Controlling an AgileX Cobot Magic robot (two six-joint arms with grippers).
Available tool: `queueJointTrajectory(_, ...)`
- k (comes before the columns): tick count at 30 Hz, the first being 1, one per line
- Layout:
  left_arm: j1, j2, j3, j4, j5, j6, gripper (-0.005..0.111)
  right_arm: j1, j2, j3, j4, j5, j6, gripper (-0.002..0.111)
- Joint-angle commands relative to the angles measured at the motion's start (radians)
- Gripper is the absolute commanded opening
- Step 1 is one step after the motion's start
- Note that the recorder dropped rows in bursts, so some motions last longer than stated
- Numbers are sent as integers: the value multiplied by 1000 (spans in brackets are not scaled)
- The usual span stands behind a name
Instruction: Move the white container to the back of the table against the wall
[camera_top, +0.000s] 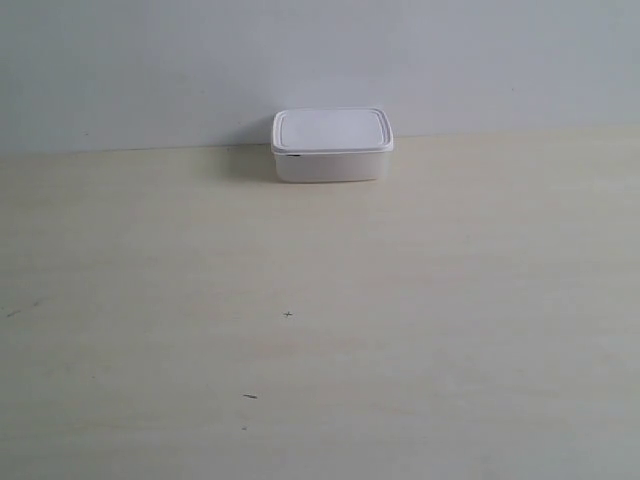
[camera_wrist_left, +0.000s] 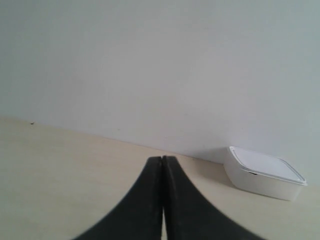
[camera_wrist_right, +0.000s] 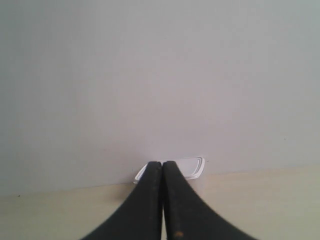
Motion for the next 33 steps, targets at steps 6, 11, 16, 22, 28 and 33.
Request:
queueJointTrajectory(6, 5, -4, 3, 1, -7, 7, 0, -6, -5, 5, -1, -4, -5, 0)
queueJointTrajectory(11, 5, -4, 3, 1, -7, 7, 0, -6, -5, 5, -1, -4, -5, 0)
queueJointTrajectory(16, 5, -4, 3, 1, -7, 7, 0, -6, -5, 5, -1, -4, -5, 0)
queueJointTrajectory(22, 5, -4, 3, 1, -7, 7, 0, -3, -5, 5, 3, -4, -5, 0)
queueJointTrajectory(28, 5, -4, 3, 1, -7, 7, 0, -3, -5, 5, 130, -4, -5, 0)
queueJointTrajectory(33, 5, -4, 3, -232, -5, 11, 0, -3, -5, 5, 195, -1, -5, 0)
